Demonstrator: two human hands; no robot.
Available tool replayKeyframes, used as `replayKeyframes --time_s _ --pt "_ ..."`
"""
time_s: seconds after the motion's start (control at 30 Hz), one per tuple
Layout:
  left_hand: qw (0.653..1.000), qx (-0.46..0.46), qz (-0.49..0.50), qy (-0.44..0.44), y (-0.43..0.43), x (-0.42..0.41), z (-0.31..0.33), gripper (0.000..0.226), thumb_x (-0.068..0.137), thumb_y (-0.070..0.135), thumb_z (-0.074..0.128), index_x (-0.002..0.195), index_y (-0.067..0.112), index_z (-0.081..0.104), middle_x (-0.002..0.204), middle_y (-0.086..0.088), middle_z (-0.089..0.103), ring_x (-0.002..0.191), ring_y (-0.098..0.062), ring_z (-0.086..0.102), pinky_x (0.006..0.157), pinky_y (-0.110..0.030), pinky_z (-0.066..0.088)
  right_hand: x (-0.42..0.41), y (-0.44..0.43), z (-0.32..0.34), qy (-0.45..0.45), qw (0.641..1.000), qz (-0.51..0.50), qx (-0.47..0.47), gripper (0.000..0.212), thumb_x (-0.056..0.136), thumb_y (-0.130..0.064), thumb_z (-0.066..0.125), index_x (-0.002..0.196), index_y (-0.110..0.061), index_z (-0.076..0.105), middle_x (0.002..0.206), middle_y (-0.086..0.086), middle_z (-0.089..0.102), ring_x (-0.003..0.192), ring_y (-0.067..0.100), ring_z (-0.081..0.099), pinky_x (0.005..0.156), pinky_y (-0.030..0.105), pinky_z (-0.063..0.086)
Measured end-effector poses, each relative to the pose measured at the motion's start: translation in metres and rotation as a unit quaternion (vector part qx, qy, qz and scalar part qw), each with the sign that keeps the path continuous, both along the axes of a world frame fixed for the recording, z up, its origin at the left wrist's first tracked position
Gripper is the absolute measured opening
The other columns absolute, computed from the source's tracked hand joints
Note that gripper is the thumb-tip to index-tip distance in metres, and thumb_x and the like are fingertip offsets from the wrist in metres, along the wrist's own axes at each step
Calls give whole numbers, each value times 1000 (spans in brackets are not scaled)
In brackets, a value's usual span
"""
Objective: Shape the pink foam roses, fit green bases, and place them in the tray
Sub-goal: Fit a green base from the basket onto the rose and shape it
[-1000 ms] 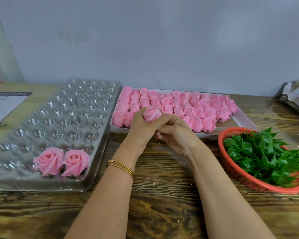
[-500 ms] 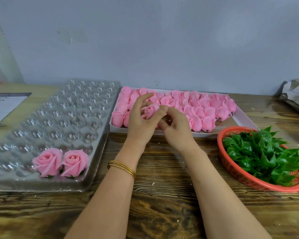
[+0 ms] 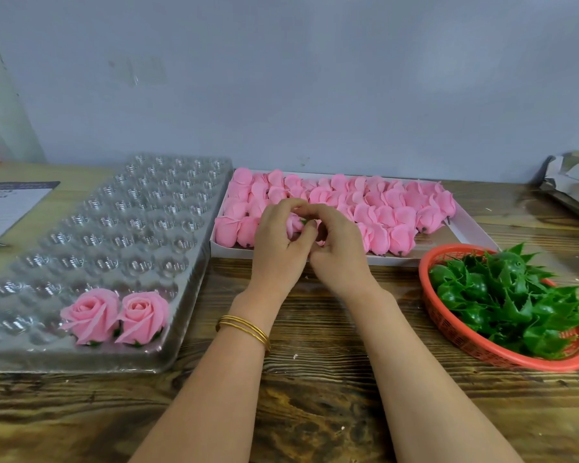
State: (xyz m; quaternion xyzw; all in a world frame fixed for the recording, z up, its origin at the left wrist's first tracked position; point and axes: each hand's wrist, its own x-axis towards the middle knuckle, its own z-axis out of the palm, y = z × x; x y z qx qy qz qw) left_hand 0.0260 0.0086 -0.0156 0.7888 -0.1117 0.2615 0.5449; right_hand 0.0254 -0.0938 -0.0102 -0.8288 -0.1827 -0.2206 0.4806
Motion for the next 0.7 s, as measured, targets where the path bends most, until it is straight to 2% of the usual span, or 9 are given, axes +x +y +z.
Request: replayKeyframes --time_s 0.1,0.2,0.27,0.43,0.7 --pt "1000 20 17 11 0 2 -1 25 91 17 67 115 18 62 106 0 57 96 -9 54 78 -1 35 -2 1 1 29 999 12 37 50 78 12 54 109 -27 50 100 -11 61 95 13 64 80 21 51" --pt "999 32 26 33 2 3 -3 24 91 19 67 114 16 63 107 -1 58 101 -15 56 78 -6 35 -2 1 -1 45 997 14 55 49 79 13 53 112 -22 45 99 -7 61 92 12 65 78 16 49" --pt "998 33 29 39 2 3 -3 20 92 19 66 111 15 64 106 -1 58 101 -16 56 78 -9 36 -1 2 -2 48 997 13 63 46 80 14 52 112 -18 44 97 -7 62 86 6 63 77 13 47" --pt "997 45 39 39 1 3 -2 16 93 15 63 108 10 65 101 -1 54 96 -16 54 75 -2 34 -1 3 -4 42 997 17 69 45 79 14 53 108 -18 45 93 -8 62 74 -8 56 69 7 41" --pt "997 49 50 44 0 1 1 14 96 13 59 107 7 64 102 -4 53 94 -14 50 75 0 32 2 2 -7 42 995 18 83 42 80 12 57 104 -22 47 88 -13 61 76 -3 58 69 10 45"
